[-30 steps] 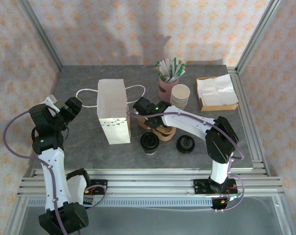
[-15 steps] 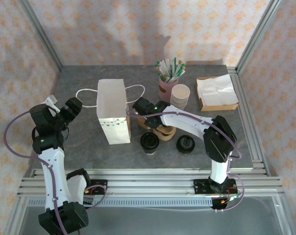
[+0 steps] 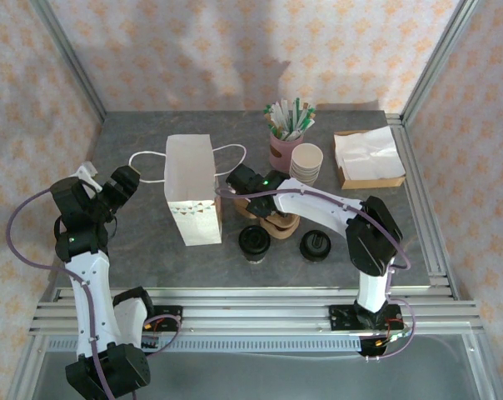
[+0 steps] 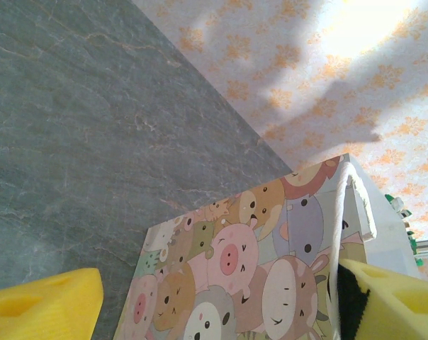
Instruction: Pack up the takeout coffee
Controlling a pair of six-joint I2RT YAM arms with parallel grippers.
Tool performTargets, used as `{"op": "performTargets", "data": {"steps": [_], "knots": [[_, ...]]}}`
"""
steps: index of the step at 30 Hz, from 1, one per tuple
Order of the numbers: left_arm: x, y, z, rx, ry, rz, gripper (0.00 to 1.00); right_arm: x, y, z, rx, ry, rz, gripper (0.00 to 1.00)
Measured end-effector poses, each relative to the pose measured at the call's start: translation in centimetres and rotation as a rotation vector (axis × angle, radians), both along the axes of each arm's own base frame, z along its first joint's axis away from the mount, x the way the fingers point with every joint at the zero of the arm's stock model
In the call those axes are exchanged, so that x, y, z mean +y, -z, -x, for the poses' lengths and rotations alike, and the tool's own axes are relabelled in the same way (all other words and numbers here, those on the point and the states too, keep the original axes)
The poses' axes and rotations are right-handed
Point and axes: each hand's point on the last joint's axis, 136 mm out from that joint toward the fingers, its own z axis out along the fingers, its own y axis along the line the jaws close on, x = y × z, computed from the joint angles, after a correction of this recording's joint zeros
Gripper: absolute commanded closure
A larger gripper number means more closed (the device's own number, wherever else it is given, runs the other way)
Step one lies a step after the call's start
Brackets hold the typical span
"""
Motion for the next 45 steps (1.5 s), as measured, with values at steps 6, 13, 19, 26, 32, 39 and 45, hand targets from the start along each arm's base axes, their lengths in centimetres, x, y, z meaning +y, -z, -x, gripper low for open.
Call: {"op": "performTargets", "data": {"steps": [6,13,19,26,32,39,45], "knots": [[0.0,0.0,0.0,0.000,0.000,0.000,0.16,0.0,-0.1,0.0,0.001,0.005,-0.007,0.62],[0.0,0.0,0.0,0.000,0.000,0.000,0.16,0.0,-0.7,0.6,0.016,0.023,-0.042,0.63],[0.0,0.0,0.0,0.000,0.000,0.000,0.16,0.0,-2.1,1.1,0.014,0.039,-0.095,0.63],[0.0,0.0,0.0,0.000,0.000,0.000,0.16,-0.5,-2.8,1.5,0.029,0.080,-0.132,0.63],[0.0,-0.1,0.0,-0.002,0.000,-0.001,0.16,-1.7,-2.3,1.9,0.083,0.161,-0.156,0.63],[0.0,-0.2,0.1,-0.006,0.000,-0.003,0.16,-2.2,-3.0,2.6,0.173,0.267,-0.274,0.64],[-0.1,-0.2,0.1,-0.008,0.001,-0.004,0.16,-2.3,-3.9,2.4,0.240,0.353,-0.384,0.62]]}}
